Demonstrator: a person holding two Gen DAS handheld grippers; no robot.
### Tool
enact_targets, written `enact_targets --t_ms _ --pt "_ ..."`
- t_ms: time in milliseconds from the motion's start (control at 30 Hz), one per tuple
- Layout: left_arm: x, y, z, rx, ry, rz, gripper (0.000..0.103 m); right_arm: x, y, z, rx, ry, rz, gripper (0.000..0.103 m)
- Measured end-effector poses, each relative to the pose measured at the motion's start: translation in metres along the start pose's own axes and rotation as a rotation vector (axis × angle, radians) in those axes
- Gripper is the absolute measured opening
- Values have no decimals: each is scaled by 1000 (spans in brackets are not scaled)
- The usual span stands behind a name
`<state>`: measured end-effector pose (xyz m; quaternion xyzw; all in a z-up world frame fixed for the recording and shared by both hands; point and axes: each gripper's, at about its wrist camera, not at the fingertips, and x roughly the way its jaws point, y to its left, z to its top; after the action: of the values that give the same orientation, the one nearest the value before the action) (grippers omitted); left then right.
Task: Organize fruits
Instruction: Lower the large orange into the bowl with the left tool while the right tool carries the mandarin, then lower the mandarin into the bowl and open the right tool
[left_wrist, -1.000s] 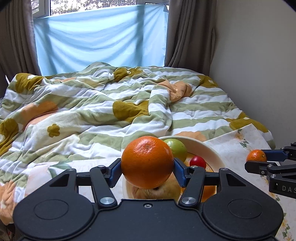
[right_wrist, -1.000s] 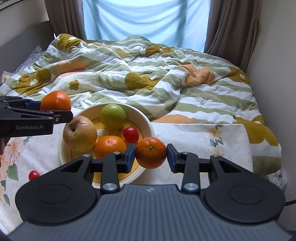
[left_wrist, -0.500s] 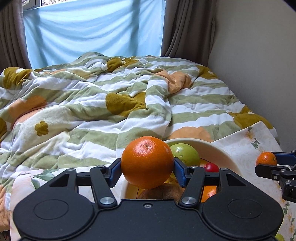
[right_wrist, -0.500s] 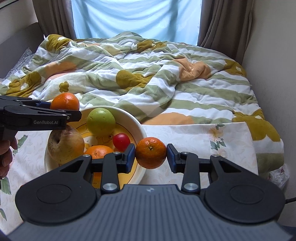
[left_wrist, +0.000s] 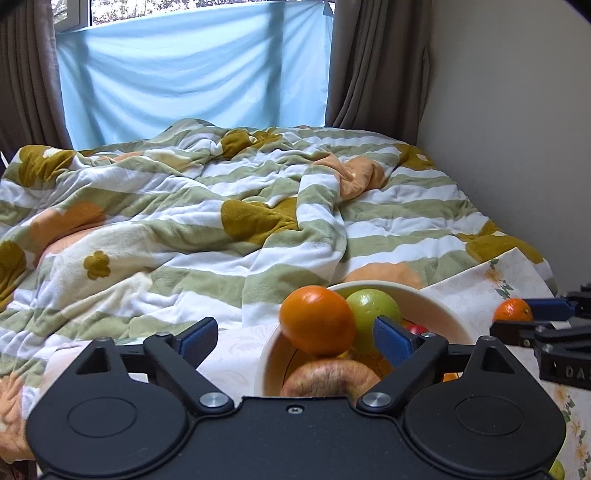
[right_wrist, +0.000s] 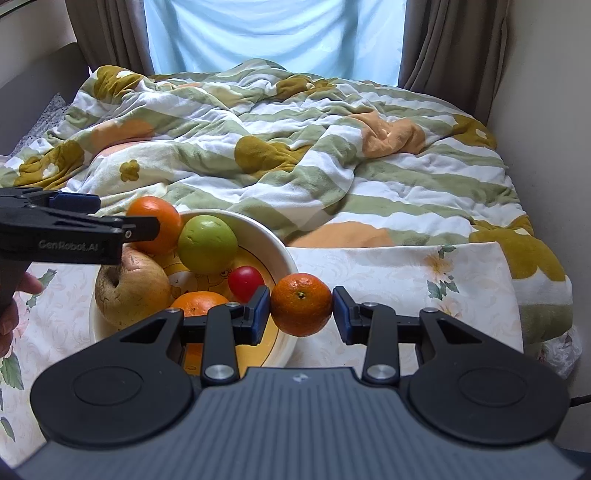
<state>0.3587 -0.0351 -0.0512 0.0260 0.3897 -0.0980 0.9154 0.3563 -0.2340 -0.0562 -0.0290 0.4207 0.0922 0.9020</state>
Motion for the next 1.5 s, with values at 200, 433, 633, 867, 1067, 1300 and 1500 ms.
enact_targets --t_ms 200,433,633,867,1067,1300,1500 --pt "-29 2 -16 -4 -7 32 94 -3 10 8 -28 -16 22 52" --pt "-54 7 -34 -30 -11 68 101 0 26 18 -72 -24 61 52" --pt "-69 12 -46 -59 -2 95 101 10 44 21 -94 -23 112 52" --pt "-76 17 -59 -75 11 119 101 27 57 23 -66 0 177 52" --pt "-84 20 -68 -92 16 136 101 33 58 21 -53 10 199 54" --pt "-100 16 -72 -107 -1 130 101 13 42 18 17 -27 199 103" --pt "-117 7 -71 -104 -35 155 101 -9 35 15 -6 -60 164 103"
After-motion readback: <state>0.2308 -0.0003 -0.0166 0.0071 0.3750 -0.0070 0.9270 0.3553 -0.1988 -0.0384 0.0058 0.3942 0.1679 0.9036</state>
